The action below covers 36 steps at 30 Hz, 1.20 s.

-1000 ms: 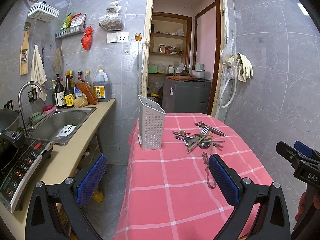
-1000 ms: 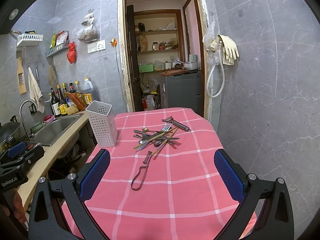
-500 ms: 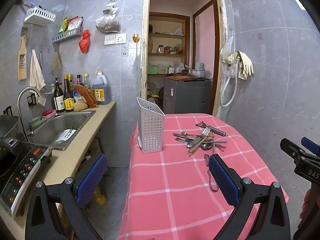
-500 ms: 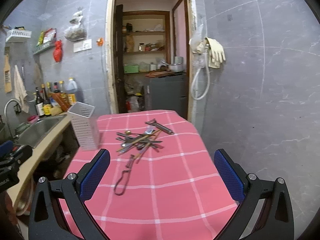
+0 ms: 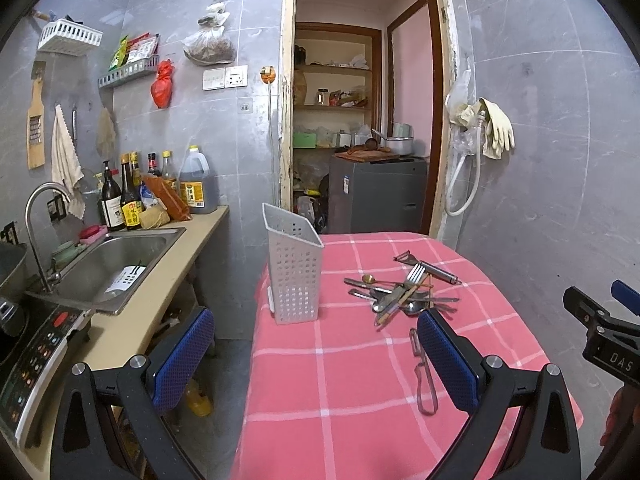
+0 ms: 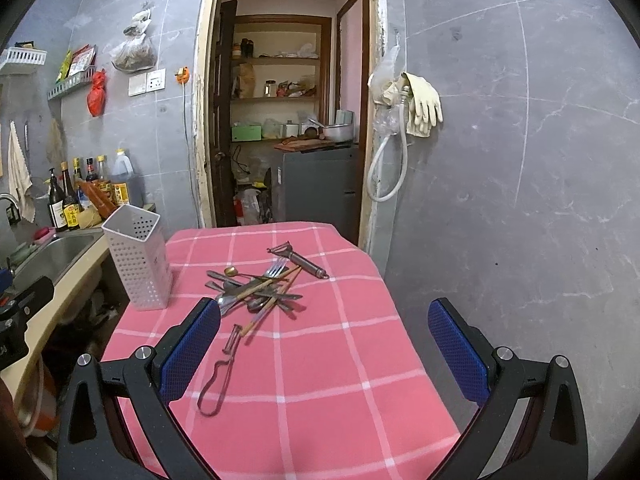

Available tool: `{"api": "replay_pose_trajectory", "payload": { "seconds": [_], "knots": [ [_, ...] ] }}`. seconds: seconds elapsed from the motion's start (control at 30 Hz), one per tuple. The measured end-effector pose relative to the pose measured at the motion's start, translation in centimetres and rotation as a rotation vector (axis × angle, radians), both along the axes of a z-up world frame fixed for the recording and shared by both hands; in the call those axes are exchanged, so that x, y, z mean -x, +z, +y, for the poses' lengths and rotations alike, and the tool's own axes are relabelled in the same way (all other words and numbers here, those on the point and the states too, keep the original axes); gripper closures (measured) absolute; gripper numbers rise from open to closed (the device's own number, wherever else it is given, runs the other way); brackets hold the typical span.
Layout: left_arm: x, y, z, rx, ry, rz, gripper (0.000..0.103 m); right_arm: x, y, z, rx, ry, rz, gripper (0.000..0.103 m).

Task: Organize utensils
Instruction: 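Move both tools forward toward the cutlery pile on the tablecloth, then grasp the metal peeler handle with the right tool while the left tool grasps a knife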

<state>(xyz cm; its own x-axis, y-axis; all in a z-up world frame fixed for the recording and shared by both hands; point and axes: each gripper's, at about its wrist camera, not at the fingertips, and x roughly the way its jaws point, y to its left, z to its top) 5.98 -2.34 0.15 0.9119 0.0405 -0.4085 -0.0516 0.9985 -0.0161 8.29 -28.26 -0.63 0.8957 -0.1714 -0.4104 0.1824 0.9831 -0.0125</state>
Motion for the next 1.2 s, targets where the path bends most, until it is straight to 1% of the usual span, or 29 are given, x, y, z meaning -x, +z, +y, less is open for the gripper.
{"api": "replay_pose_trajectory", "payload": {
  "seconds": [0.17, 0.33, 0.6, 0.73, 0.9, 1.07, 1.2],
  "knots": [
    [-2.4, 0.4, -0.8, -0.002, 0.004, -0.015, 0.001, -2.8, 0.3, -0.3, -0.001, 0.018, -0.003, 0.001],
    [-5.5, 0.7, -1.7, 0.003, 0.008, -0.025, 0.001, -6.0, 0.4, -0.5, 0.011, 0.055, -0.006, 0.001],
    [-11.1, -0.4, -3.8, 0.004, 0.006, -0.009, 0.001, -11.9, -0.3, -2.2, 0.029, 0.12, 0.02, 0.001],
    [-13.6, -1.0, -5.1, -0.001, 0.003, 0.008, 0.001, -14.8, -0.9, -4.1, -0.005, 0.178, 0.035, 0.001],
    [-16.9, -2.2, -6.7, 0.006, -0.016, 0.045, 0.001, -19.2, -1.9, -6.5, -0.065, 0.256, 0.065, 0.001],
    [-20.0, -4.0, -8.0, 0.046, -0.07, 0.116, 0.001, -23.7, -3.5, -7.9, -0.094, 0.314, 0.11, 0.001],
    [-22.4, -5.8, -8.8, 0.078, -0.115, 0.178, 0.001, -26.7, -4.9, -8.2, -0.111, 0.351, 0.152, 0.002]
  ]
}}
